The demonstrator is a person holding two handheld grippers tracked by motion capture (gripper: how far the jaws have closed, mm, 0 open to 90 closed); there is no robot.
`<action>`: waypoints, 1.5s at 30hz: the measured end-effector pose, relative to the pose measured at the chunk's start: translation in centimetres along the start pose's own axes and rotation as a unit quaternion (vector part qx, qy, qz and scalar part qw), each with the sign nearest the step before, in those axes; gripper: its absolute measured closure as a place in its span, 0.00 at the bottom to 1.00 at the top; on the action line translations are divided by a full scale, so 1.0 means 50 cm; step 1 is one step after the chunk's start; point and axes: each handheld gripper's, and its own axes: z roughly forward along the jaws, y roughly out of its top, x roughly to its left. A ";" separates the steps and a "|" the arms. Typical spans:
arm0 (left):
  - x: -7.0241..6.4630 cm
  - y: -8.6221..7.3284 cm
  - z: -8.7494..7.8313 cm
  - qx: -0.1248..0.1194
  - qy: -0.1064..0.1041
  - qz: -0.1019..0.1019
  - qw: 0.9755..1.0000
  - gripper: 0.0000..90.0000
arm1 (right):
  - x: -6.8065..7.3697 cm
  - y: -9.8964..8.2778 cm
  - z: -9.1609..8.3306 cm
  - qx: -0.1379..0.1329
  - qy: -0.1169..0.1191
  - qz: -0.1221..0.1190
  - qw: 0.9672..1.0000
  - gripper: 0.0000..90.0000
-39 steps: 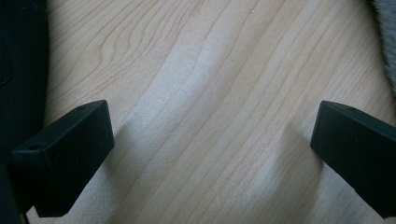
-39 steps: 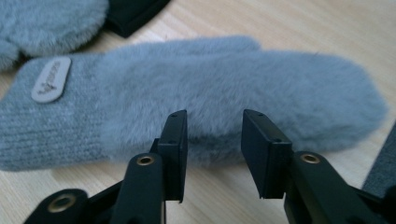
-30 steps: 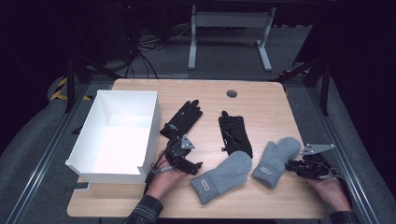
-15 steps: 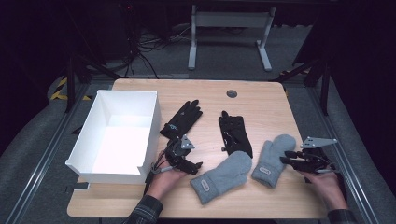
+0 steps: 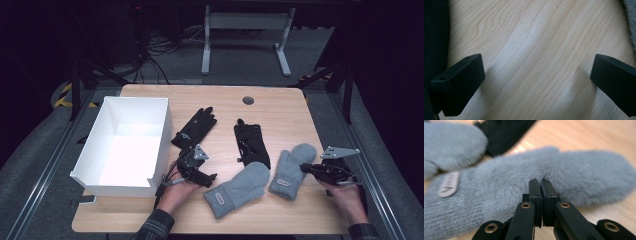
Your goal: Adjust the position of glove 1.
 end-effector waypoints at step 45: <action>-0.022 0.028 -0.047 -0.018 0.010 0.019 1.000 0.52 | 0.175 0.198 0.084 -0.059 0.087 -0.111 0.988 0.99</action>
